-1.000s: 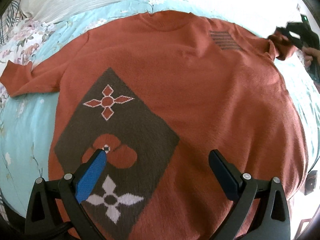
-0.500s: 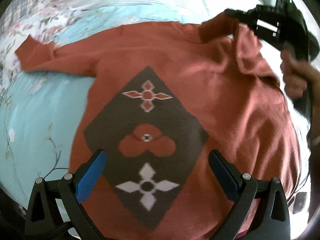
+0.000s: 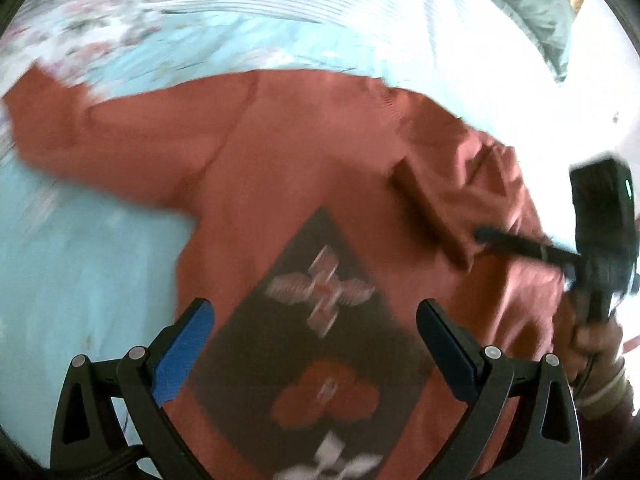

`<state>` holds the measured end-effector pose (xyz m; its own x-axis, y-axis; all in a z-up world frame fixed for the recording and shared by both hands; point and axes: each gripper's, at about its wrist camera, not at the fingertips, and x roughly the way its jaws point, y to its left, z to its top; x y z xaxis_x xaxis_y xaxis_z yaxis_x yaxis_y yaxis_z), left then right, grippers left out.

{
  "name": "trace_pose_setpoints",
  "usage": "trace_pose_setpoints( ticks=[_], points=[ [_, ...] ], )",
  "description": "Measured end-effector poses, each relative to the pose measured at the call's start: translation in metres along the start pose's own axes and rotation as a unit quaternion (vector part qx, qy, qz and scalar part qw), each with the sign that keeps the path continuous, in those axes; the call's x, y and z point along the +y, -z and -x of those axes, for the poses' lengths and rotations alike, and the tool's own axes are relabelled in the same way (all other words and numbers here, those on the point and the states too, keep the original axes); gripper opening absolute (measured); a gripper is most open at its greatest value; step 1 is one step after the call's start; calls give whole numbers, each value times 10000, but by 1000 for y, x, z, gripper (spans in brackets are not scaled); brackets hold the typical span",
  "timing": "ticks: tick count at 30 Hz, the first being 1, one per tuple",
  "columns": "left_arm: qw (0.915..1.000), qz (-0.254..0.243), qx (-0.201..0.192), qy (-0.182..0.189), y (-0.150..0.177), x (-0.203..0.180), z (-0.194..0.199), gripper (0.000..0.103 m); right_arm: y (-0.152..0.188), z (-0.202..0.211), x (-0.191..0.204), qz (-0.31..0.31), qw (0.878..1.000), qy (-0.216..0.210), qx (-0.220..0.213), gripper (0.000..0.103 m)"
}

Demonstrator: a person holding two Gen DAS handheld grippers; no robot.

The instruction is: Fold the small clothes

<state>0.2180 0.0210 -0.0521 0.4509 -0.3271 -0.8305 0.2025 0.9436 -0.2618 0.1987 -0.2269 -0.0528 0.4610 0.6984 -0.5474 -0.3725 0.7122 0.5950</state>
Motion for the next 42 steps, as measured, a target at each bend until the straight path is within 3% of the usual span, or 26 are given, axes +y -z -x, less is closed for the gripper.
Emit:
trace_pose_setpoints(
  ticks=[3,7,9,11,13,14,15,17,19,21,24,28,29,32,33,35,37,38,40,42],
  points=[
    [9985,-175,195,476,-41,-16,-29,101,9,23,-13,-210,9994,144,-225,55],
    [9902,-297,764,1126,-82,-41,-81,99,21,50,-31,-585,9961,290,-596,55],
    [9861,-392,1125,1161,-89,-55,-113,86,25,63,-40,-753,9934,318,-800,55],
    [9881,-531,1080,953,-90,-64,-126,74,27,74,-45,-880,9907,357,-973,55],
    [9915,-852,676,708,-89,-76,-122,35,28,86,-51,-1019,9868,428,-1183,55],
    [9929,-844,554,623,-88,-76,-118,4,27,89,-53,-1063,9854,466,-1247,55],
    [9941,-728,455,660,-89,-73,-113,5,26,96,-57,-1138,9827,521,-1363,55],
    [9978,-335,-172,550,-89,-56,-85,5,25,106,-61,-1250,9784,614,-1529,55],
    [9959,63,-846,301,-86,-31,-52,5,25,117,-66,-1376,9719,784,-1740,55],
    [9924,523,-1098,209,-81,-2,-34,6,24,126,-71,-1460,9653,1051,-1895,55],
    [9912,891,-907,355,-70,30,-37,6,20,130,-80,-1607,9565,1584,-1850,55],
    [9938,896,-551,368,-62,40,-60,7,11,135,-95,-1701,9442,2139,-1837,55],
    [9942,870,-509,367,-61,42,-61,9,9,136,-99,-1711,9429,2204,-1820,55],
    [9946,858,-325,485,-64,41,-73,29,-1,132,-120,-1786,9383,2460,-1649,55],
    [9947,859,-277,493,-65,40,-78,30,-6,128,-129,-1799,9383,2523,-1533,55],
    [9959,764,-296,385,-65,39,-83,26,-14,118,-139,-1824,9368,2648,-1379,55],
    [9973,590,-382,186,-67,34,-83,11,-20,106,-151,-1830,9384,2692,-1158,55],
    [9977,509,-431,109,-67,31,-82,6,-21,104,-152,-1764,9384,2727,-1176,46],
    [9977,445,-512,30,-68,29,-80,5,-25,103,-151,-1720,9415,2704,-1044,12],
    [9977,361,-569,-51,-64,23,-74,5,-22,116,-145,-1821,9438,2454,-1262,11]
  ],
)
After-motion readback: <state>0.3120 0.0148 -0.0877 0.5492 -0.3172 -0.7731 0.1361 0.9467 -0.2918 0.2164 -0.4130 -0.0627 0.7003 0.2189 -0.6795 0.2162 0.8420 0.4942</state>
